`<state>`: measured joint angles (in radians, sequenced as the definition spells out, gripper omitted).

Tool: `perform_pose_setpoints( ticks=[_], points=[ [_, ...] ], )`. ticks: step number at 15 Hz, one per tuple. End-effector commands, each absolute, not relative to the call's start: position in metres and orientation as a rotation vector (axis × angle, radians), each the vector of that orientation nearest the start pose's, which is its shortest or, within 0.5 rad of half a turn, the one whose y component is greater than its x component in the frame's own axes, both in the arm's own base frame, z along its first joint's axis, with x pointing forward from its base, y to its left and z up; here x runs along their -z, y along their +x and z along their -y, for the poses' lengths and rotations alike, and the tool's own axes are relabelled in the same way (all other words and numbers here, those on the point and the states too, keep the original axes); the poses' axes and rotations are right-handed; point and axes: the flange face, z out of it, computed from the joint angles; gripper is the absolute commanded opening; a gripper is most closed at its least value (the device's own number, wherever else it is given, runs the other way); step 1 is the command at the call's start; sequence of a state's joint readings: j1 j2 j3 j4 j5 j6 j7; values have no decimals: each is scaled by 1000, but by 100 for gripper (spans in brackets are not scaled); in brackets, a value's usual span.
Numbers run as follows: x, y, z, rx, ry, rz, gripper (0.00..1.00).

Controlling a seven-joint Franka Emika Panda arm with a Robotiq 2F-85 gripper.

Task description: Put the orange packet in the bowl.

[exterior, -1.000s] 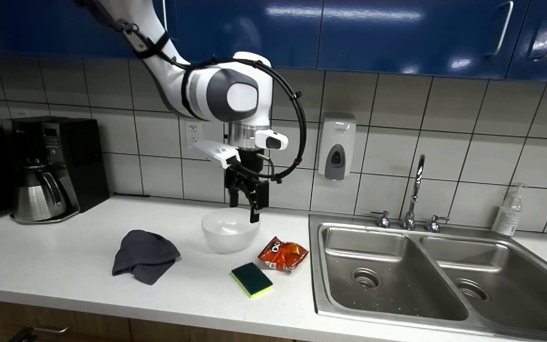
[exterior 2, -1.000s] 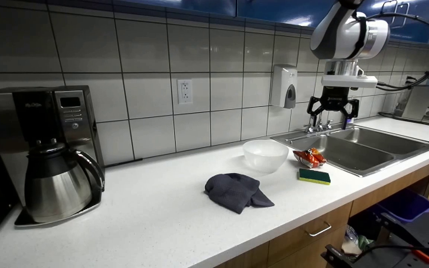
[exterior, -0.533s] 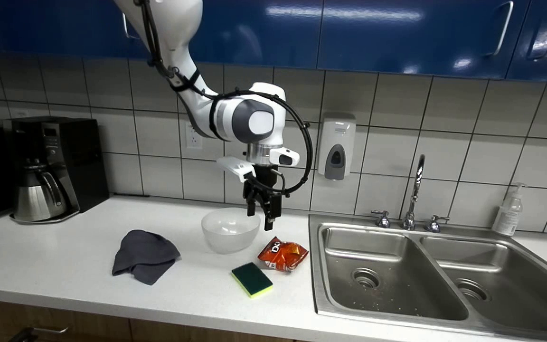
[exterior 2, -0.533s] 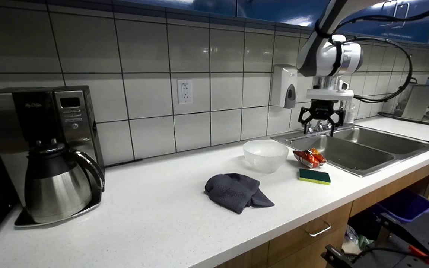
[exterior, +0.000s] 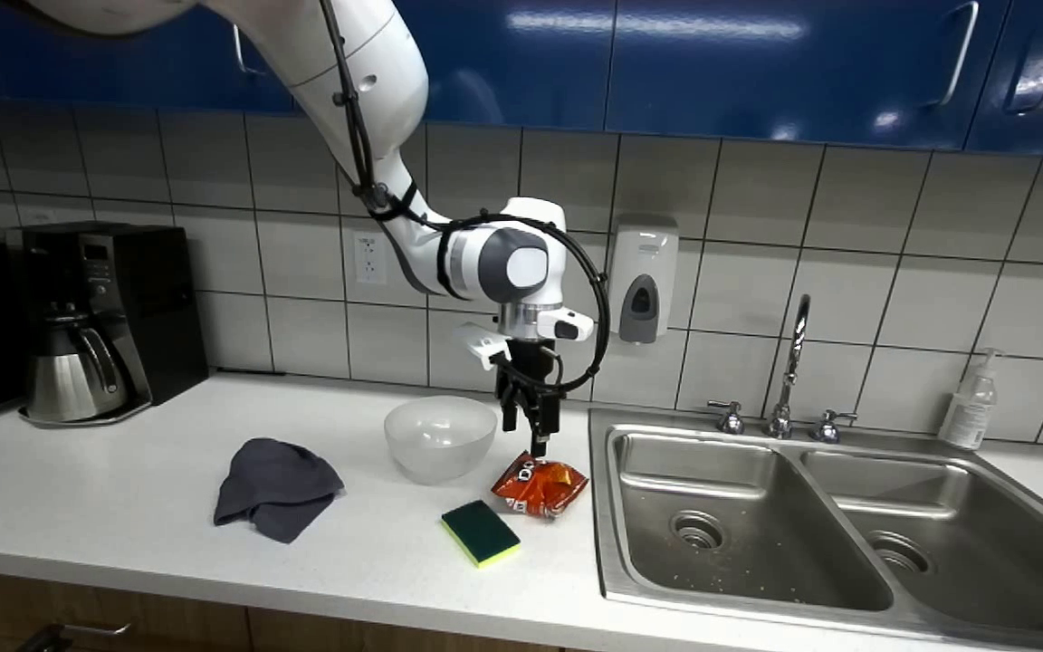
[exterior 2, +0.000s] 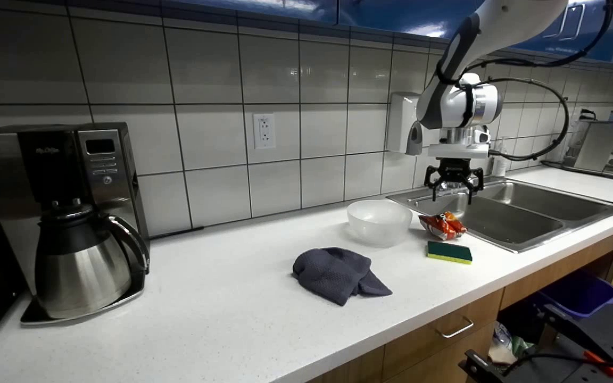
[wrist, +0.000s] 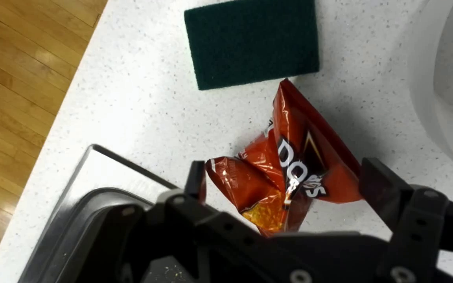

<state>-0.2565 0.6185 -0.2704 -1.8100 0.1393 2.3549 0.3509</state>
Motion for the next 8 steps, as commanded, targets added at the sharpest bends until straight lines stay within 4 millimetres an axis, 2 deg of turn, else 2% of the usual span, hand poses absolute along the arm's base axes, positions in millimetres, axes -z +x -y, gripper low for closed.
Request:
perform_pose_setpoints(
  ticks=[1, 8],
  points=[
    [-198, 580, 333, -131, -2802, -1536, 100],
    [-172, 593, 355, -197, -2759, -1644, 100]
  ],
)
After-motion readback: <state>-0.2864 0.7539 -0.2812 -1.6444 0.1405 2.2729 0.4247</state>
